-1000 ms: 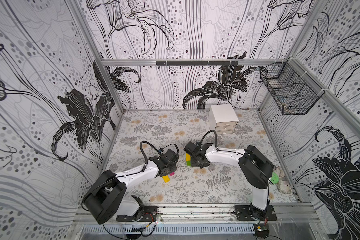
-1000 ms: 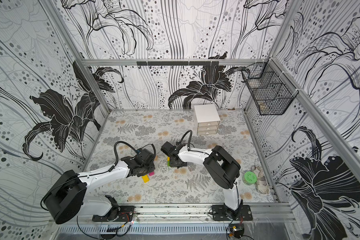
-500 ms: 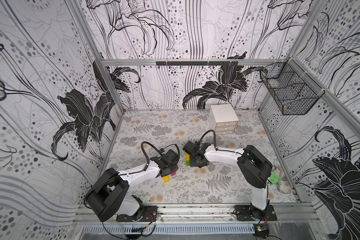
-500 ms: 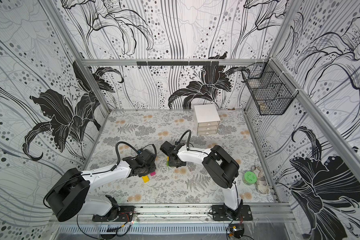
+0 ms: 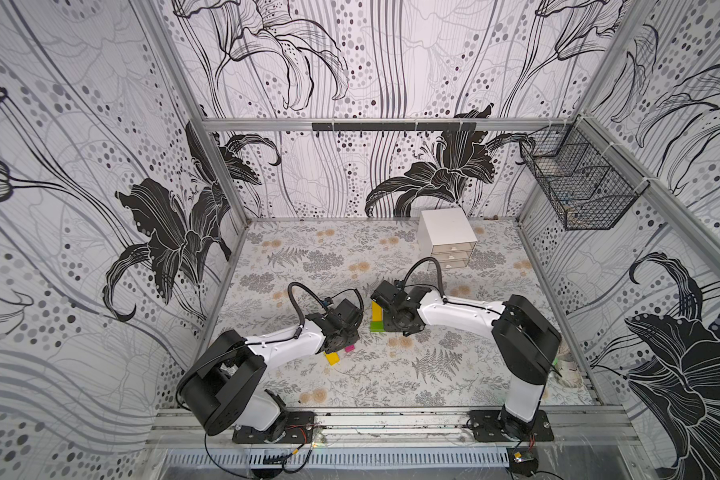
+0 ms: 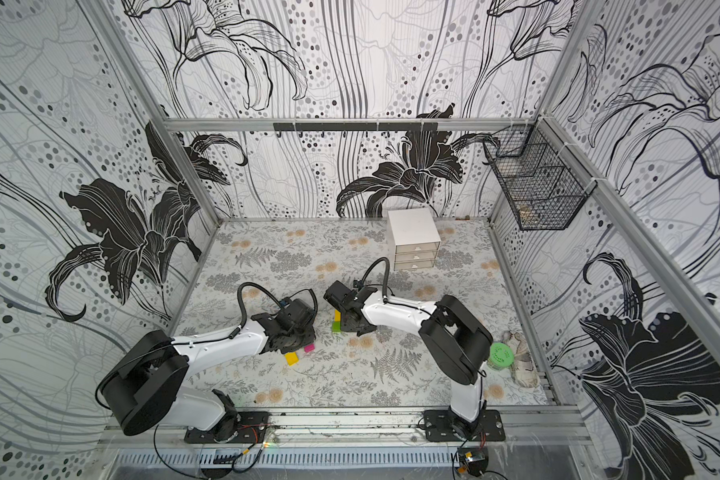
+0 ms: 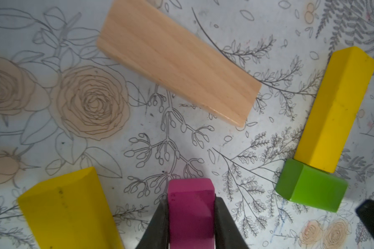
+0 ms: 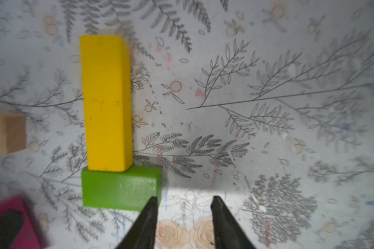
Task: Assemble the letter h with building blocks
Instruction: Place the building block at the center of the board.
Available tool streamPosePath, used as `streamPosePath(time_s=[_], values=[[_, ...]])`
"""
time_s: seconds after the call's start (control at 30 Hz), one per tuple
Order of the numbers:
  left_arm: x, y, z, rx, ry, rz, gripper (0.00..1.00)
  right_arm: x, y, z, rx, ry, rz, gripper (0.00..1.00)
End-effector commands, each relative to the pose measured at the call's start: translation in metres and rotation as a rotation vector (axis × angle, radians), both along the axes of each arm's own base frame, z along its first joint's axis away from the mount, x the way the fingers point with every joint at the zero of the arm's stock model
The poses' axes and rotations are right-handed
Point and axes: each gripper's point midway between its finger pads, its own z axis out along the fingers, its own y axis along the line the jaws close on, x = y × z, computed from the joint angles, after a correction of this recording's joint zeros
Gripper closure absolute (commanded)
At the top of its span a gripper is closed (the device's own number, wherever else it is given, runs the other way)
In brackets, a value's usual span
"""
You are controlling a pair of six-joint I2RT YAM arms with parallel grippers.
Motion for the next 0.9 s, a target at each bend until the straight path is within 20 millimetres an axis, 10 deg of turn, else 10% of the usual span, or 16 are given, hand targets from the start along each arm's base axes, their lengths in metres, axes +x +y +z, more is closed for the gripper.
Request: streamPosePath(time_s=[0.0, 0.37, 0.57, 0.7, 0.87], values=[[0.001, -0.020, 0.002, -0.030, 0.007, -0.030, 1.00, -0.005, -0.024, 0.027, -0.014, -0.059, -0.036, 0.45], [-0.001, -0.033, -0.010, 0.004, 0.018, -0.067, 1.00, -0.036, -0.012, 0.044, 0.116, -0.089, 0.028, 0.41], [-0.007, -0.047, -0.003, -0.002, 0.045, -0.181, 0.55, -0.064, 0.027, 0.030, 0.128, -0.056, 0.119, 0.36], [-0.016, -0.019, 0.014, 0.061, 0.028, -0.130, 0.30, -0.077, 0.050, 0.024, 0.138, -0.039, 0.162, 0.32], [-0.017, 0.041, 0.043, 0.089, -0.017, 0.032, 0.28, -0.083, 0.076, 0.008, 0.100, -0.013, 0.224, 0.30]])
